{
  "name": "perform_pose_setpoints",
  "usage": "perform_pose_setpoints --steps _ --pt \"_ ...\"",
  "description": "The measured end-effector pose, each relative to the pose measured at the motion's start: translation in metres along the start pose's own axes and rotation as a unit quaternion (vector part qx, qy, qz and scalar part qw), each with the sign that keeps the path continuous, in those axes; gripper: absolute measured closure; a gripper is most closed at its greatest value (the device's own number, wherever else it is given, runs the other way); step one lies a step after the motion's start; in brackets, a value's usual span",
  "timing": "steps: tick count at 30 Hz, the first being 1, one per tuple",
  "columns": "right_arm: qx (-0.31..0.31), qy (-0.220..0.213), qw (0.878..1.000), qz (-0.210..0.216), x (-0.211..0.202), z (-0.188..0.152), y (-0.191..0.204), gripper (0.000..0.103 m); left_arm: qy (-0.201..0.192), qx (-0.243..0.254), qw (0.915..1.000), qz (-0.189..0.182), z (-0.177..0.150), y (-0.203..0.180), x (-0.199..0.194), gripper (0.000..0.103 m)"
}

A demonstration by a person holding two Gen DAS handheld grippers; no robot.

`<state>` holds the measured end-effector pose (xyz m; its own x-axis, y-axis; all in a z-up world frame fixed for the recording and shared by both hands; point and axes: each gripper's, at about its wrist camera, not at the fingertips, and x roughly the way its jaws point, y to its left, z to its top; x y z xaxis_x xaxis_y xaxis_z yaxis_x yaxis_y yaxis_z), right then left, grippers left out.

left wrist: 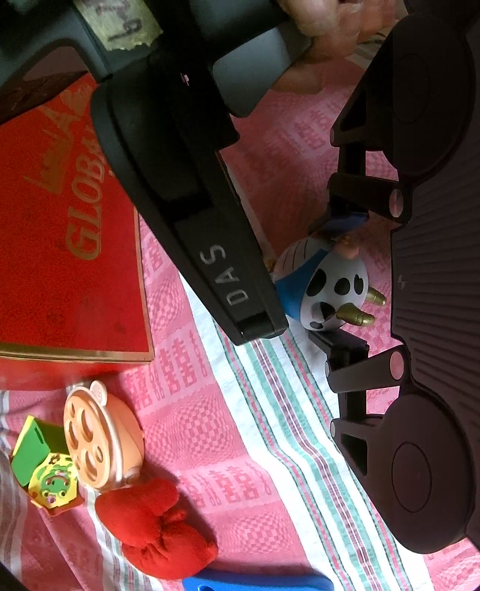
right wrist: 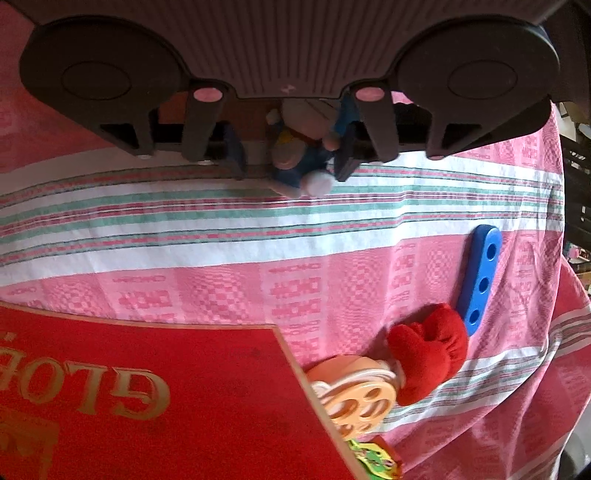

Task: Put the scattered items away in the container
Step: 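Hold the Doraemon figure between both grippers and lift it off the cloth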

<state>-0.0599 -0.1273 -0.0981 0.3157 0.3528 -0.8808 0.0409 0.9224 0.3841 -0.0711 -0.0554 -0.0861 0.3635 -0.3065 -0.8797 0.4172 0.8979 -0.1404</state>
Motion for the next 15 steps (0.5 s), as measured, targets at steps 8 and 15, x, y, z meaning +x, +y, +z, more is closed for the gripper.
perform_pose_setpoints --steps 8,15 --pt "0.017 0.001 0.999 0.036 -0.0054 0.0026 -0.0043 0.066 -0.001 -0.020 0.9997 -0.013 -0.0027 0.0063 0.0009 0.044" --pt "-0.007 -0.003 1.000 0.021 -0.0068 0.0026 -0.0004 0.066 0.015 -0.026 0.9995 0.000 0.0020 -0.0024 0.0017 0.048"
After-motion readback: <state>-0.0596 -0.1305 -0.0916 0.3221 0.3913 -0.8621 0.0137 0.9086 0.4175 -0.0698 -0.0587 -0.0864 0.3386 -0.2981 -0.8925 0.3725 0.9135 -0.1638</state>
